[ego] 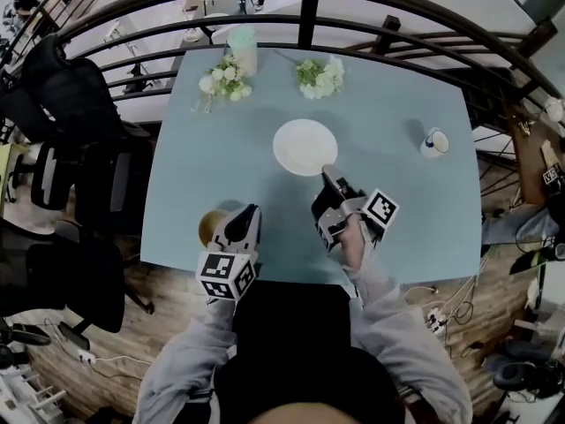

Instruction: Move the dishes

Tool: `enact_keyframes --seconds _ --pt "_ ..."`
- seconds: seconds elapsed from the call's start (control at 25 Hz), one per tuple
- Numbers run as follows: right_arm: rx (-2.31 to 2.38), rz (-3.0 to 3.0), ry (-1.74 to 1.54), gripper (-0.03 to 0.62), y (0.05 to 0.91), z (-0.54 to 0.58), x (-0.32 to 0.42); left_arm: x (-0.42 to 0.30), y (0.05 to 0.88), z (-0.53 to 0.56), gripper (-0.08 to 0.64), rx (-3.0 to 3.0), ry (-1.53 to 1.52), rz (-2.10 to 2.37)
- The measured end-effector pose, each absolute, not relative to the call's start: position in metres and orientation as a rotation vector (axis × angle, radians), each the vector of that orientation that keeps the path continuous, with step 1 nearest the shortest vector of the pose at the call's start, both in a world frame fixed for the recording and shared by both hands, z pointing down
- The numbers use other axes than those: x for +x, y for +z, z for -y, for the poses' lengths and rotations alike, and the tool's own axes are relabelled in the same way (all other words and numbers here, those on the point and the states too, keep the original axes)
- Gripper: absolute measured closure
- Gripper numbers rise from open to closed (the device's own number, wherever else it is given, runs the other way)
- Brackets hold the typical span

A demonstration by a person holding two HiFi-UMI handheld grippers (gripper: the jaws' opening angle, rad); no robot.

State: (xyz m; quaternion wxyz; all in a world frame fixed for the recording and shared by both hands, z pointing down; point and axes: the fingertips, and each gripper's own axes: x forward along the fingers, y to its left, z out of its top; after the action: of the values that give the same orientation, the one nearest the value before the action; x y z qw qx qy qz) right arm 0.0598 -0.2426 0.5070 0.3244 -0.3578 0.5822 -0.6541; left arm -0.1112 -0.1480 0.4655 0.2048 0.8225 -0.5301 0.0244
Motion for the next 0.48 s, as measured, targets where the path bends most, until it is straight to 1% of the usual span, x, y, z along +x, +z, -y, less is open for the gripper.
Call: enact_keyframes --seconds 0.48 --pt "-0.985 -1.511 -1.633 0.574 0.516 0.196 0.134 -0.061 0.460 0.142 0.522 2.355 0.057 1.406"
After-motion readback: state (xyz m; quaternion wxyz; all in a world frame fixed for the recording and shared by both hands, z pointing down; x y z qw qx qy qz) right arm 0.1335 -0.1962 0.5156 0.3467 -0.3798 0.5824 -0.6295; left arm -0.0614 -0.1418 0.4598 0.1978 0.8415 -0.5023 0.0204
